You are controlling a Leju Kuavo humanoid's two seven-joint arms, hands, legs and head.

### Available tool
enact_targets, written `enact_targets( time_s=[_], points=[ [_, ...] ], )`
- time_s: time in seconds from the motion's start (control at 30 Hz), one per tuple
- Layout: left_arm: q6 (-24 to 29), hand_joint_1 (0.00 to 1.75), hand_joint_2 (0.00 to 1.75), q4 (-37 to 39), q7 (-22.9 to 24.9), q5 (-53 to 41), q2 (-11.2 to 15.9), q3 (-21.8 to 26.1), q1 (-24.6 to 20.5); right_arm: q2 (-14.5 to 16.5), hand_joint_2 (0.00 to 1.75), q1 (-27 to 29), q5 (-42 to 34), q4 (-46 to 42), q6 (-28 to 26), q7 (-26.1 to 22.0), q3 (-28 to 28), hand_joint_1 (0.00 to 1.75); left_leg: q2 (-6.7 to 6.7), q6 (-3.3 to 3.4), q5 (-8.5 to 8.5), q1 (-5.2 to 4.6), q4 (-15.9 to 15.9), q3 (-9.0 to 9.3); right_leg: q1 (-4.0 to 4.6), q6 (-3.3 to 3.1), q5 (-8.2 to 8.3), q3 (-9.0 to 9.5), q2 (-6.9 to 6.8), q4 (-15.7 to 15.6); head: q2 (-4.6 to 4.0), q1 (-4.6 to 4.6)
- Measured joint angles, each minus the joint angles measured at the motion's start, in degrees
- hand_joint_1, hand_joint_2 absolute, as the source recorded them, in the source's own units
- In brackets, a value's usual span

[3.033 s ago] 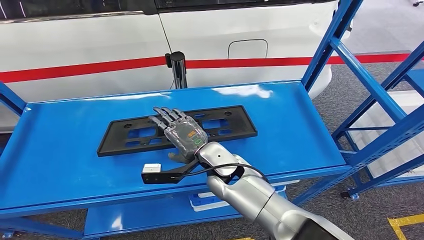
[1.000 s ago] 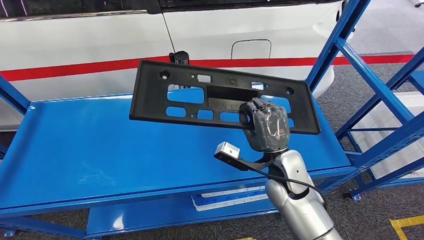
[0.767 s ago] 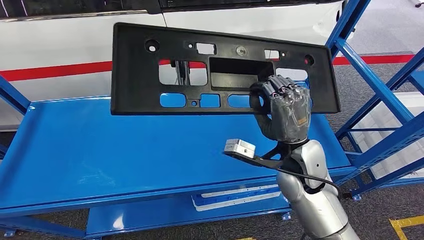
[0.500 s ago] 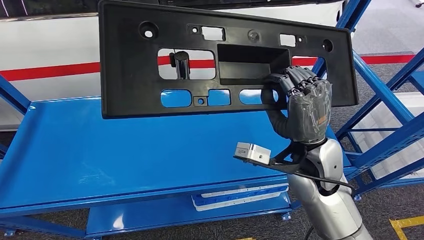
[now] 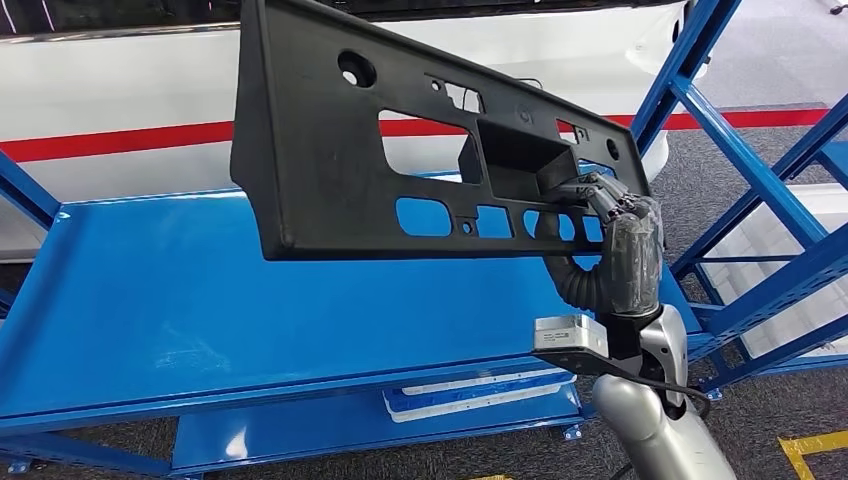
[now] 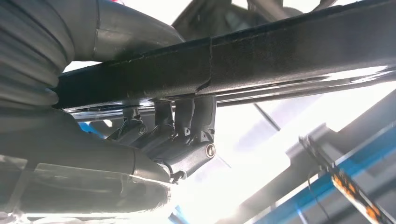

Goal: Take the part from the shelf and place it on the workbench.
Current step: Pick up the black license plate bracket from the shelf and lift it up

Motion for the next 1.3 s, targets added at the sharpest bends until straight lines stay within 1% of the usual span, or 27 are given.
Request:
enact_targets(
  time_s=[0.17, 0.27, 0.37, 0.43, 0.47, 0.5, 0.57, 0.6, 0.63, 0.67, 0.7, 0.73, 0.77, 0.8, 0.83, 0.87, 0.93, 0.97, 1.0, 1.03, 1.07, 1.1, 1.13, 1.17, 1.2, 1.23, 1.3],
  points=[
    [-0.9, 0.0, 1.75, 0.0, 0.9, -1.4, 0.4, -0.2, 0.0, 0.0, 1.75, 1.1, -3.1, 0.0, 2.4, -0.4, 0.0, 1.75, -0.03, 0.13, -0.08, -0.11, 0.1, 0.01, -0.18, 0.04, 0.01, 0.01, -0.02, 0.0, 0.0, 0.01],
    [-1.1, 0.0, 1.75, 0.0, 1.3, -2.4, 0.8, -0.5, 0.0, 0.0, 1.75, 2.2, -3.9, 0.0, 2.4, -0.6, -0.4, 1.75, -0.03, 0.41, -0.2, -0.38, 0.1, 0.01, -0.42, 0.37, 0.0, 0.03, -0.01, 0.0, 0.0, 0.0],
    [-1.3, 0.0, 1.75, 0.0, 1.7, -2.7, 1.3, -0.8, 0.0, 0.0, 1.75, 3.0, -4.1, -0.1, 2.4, -0.8, -1.0, 1.75, -0.03, 1.01, -0.21, -0.79, 0.2, 0.01, -0.78, 0.99, 0.14, 0.11, -0.01, -0.1, 0.0, -0.02],
    [-1.4, 0.0, 1.75, 0.0, 1.9, -2.7, 1.5, -0.9, 0.0, 0.0, 1.75, 3.4, -4.1, -0.2, 2.4, -0.9, -1.4, 1.75, 0.04, 1.73, 0.23, -0.76, -0.2, 0.15, -0.94, 1.26, 0.0, -0.01, 0.0, 0.1, 0.0, -0.01],
    [-1.4, 0.0, 1.75, 0.0, 1.9, -2.7, 1.5, -0.9, 0.0, 0.0, 1.75, 3.6, -4.1, -0.3, 2.4, -0.9, -1.7, 1.75, 0.09, 2.1, 0.5, -0.66, -0.4, 0.22, -0.96, 1.15, -0.74, -0.4, 0.0, 1.0, 0.0, 0.02],
    [-1.4, 0.0, 1.75, 0.0, 2.0, -2.6, 1.5, -0.9, 0.0, -0.1, 1.75, 3.8, -4.3, -0.4, 2.5, -0.9, -1.9, 1.75, 0.16, 2.41, 0.72, -0.52, -0.7, 0.27, -0.96, 0.81, -2.18, -1.31, 0.01, 3.2, 0.0, 0.12],
    [-1.4, 0.0, 1.75, 0.0, 2.1, -2.3, 1.5, -0.9, -0.1, -0.1, 1.75, 4.1, -4.7, -0.5, 2.8, -1.0, -2.2, 1.75, 0.2, 2.74, 0.92, -0.54, -0.8, 0.12, -0.88, 0.01, -6.18, -4.48, 0.03, 10.9, 0.0, 0.29],
    [-1.5, 0.0, 1.75, 0.0, 2.2, -2.1, 1.5, -0.9, -0.1, -0.1, 1.75, 4.3, -5.0, -0.5, 3.0, -1.0, -2.3, 1.75, 0.2, 2.83, 1.0, -0.64, -0.8, 0.0, -0.78, -0.14, -7.78, -6.05, 0.04, 14.8, 0.0, 0.37],
    [-1.6, 0.0, 1.75, 0.0, 2.3, -1.9, 1.5, -0.9, -0.1, -0.1, 1.75, 4.5, -5.3, -0.5, 3.2, -1.0, -2.5, 1.75, 0.18, 2.87, 1.1, -0.77, -0.8, -0.14, -0.65, -0.06, -8.5, -6.85, 0.05, 17.1, 0.0, 0.38],
    [-1.8, 0.0, 1.75, 0.0, 2.3, -1.8, 1.5, -0.9, -0.1, 0.0, 1.75, 4.6, -5.5, -0.5, 3.3, -1.1, -2.5, 1.75, 0.15, 2.85, 1.2, -0.87, -0.8, -0.25, -0.51, 0.19, -8.25, -6.51, 0.06, 17.1, 0.0, 0.4],
    [-2.0, 0.0, 1.75, 0.0, 2.4, -1.6, 1.5, -0.9, 0.0, 0.1, 1.75, 4.6, -5.7, -0.5, 3.4, -1.1, -2.6, 1.75, 0.11, 2.76, 1.31, -0.93, -0.7, -0.33, -0.41, 0.51, -7.19, -4.89, 0.05, 14.7, 0.0, 0.41],
    [-2.1, 0.0, 1.75, 0.0, 2.5, -1.5, 1.4, -0.9, 0.0, 0.1, 1.75, 4.6, -5.8, -0.5, 3.4, -1.2, -2.7, 1.75, 0.07, 2.61, 1.42, -0.96, -0.7, -0.38, -0.37, 0.77, -5.77, -2.35, 0.05, 10.5, 0.0, 0.43],
    [-2.2, 0.0, 1.75, 0.0, 2.5, -1.5, 1.4, -0.9, 0.0, 0.2, 1.75, 4.6, -5.9, -0.5, 3.4, -1.2, -2.7, 1.75, 0.01, 2.39, 1.53, -1.01, -0.6, -0.49, -0.26, 0.72, -4.57, 0.27, 0.12, 6.3, 0.0, 0.41],
    [-2.3, 0.0, 1.75, 0.0, 2.5, -1.4, 1.3, -0.9, -0.1, 0.3, 1.75, 4.6, -6.0, -0.6, 3.4, -1.3, -2.8, 1.75, -0.03, 2.13, 1.67, -1.05, -0.5, -0.59, -0.02, 0.5, -3.59, 2.14, 0.26, 3.2, 0.0, 0.37],
    [-2.3, 0.0, 1.75, 0.0, 2.5, -1.4, 1.3, -0.9, -0.1, 0.4, 1.75, 4.6, -6.2, -0.6, 3.4, -1.3, -2.9, 1.75, -0.1, 1.85, 1.82, -1.11, -0.3, -0.74, 0.2, 0.13, -3.13, 3.08, 0.4, 1.5, 0.0, 0.4],
    [-2.3, 0.0, 1.75, 0.0, 2.6, -1.4, 1.3, -0.9, -0.1, 0.5, 1.75, 4.6, -6.3, -0.7, 3.4, -1.4, -3.0, 1.75, -0.17, 1.55, 2.0, -1.16, -0.1, -0.92, 0.45, -0.29, -2.97, 3.14, 0.53, 1.2, 0.0, 0.35],
    [-2.4, 0.0, 1.75, 0.0, 2.6, -1.3, 1.3, -0.9, 0.0, 0.6, 1.75, 4.6, -6.6, -0.7, 3.5, -1.4, -3.0, 1.75, -0.34, 0.93, 2.1, -1.08, 0.3, -1.37, 0.16, -1.09, -2.52, 2.42, 0.49, 1.0, 0.0, 0.41],
    [-2.4, 0.0, 1.75, 0.0, 2.6, -1.3, 1.4, -0.9, 0.0, 0.6, 1.75, 4.6, -6.7, -0.7, 3.5, -1.5, -3.0, 1.75, -0.33, 0.55, 1.32, -0.97, 0.9, -1.79, -0.06, -1.66, -2.21, 2.11, 0.4, 1.0, 0.0, 0.3],
    [-2.5, 0.0, 1.75, 0.0, 2.7, -1.3, 1.4, -0.9, 0.0, 0.7, 1.75, 4.6, -6.8, -0.8, 3.5, -1.5, -3.0, 1.75, -0.29, 0.11, -0.37, -0.78, 2.5, -2.51, -0.28, -2.3, -1.82, 1.71, 0.29, 0.9, 0.0, 0.21],
    [-2.5, 0.0, 1.75, 0.0, 2.7, -1.3, 1.4, -0.9, 0.0, 0.8, 1.75, 4.6, -6.8, -0.8, 3.5, -1.5, -3.0, 1.75, -0.2, -0.36, -2.85, -0.52, 5.3, -3.53, -0.29, -2.84, -1.43, 1.36, 0.17, 0.9, 0.0, 0.11],
    [-2.5, 0.0, 1.75, 0.0, 2.7, -1.3, 1.4, -0.9, 0.1, 0.9, 1.75, 4.6, -6.8, -0.8, 3.5, -1.5, -3.0, 1.75, -0.06, -0.83, -5.57, -0.27, 9.0, -4.71, -0.21, -3.22, -1.07, 0.84, 0.08, 1.0, 0.0, -0.02],
    [-2.5, 0.0, 1.75, 0.0, 2.7, -1.3, 1.4, -0.9, 0.1, 0.9, 1.75, 4.7, -6.8, -0.8, 3.5, -1.5, -3.0, 1.75, 0.02, -1.23, -7.73, 0.01, 12.8, -5.76, -0.14, -3.37, -0.72, 0.35, 0.0, 1.0, 0.0, -0.04],
    [-2.5, 0.0, 1.75, 0.0, 2.7, -1.2, 1.4, -0.9, 0.1, 1.0, 1.75, 4.7, -6.9, -0.8, 3.5, -1.5, -3.0, 1.75, 0.08, -1.52, -8.88, 0.26, 15.5, -6.27, -0.08, -3.39, -0.38, -0.1, -0.08, 1.0, 0.0, -0.03],
    [-2.5, 0.0, 1.75, 0.0, 2.7, -1.2, 1.4, -0.9, 0.1, 1.0, 1.75, 4.8, -6.9, -0.8, 3.5, -1.5, -3.0, 1.75, 0.14, -1.74, -8.9, 0.49, 16.5, -5.91, -0.06, -3.33, -0.07, -0.53, -0.13, 1.1, 0.0, -0.04],
    [-2.5, 0.0, 1.75, 0.0, 2.7, -1.1, 1.4, -0.8, 0.1, 1.0, 1.75, 4.8, -7.0, -0.8, 3.5, -1.5, -3.0, 1.75, 0.17, -1.86, -7.89, 0.69, 15.2, -4.38, -0.06, -3.19, 0.21, -0.92, -0.17, 1.1, 0.0, -0.03],
    [-2.5, 0.0, 1.75, 0.0, 2.7, -1.0, 1.4, -0.8, 0.1, 1.0, 1.75, 4.8, -7.1, -0.8, 3.6, -1.6, -3.0, 1.75, 0.2, -1.92, -6.46, 0.87, 12.3, -2.07, -0.08, -3.03, 0.45, -1.26, -0.19, 1.2, 0.0, -0.05],
    [-2.6, 0.0, 1.75, 0.0, 2.8, -0.8, 1.4, -0.6, -0.1, 1.1, 1.75, 4.5, -7.8, -0.8, 4.0, -1.8, -3.1, 1.75, 0.19, -1.77, -4.62, 0.93, 4.1, 3.48, 0.01, -2.44, 0.94, -1.85, -0.21, 1.5, 0.0, -0.04]
  ],
)
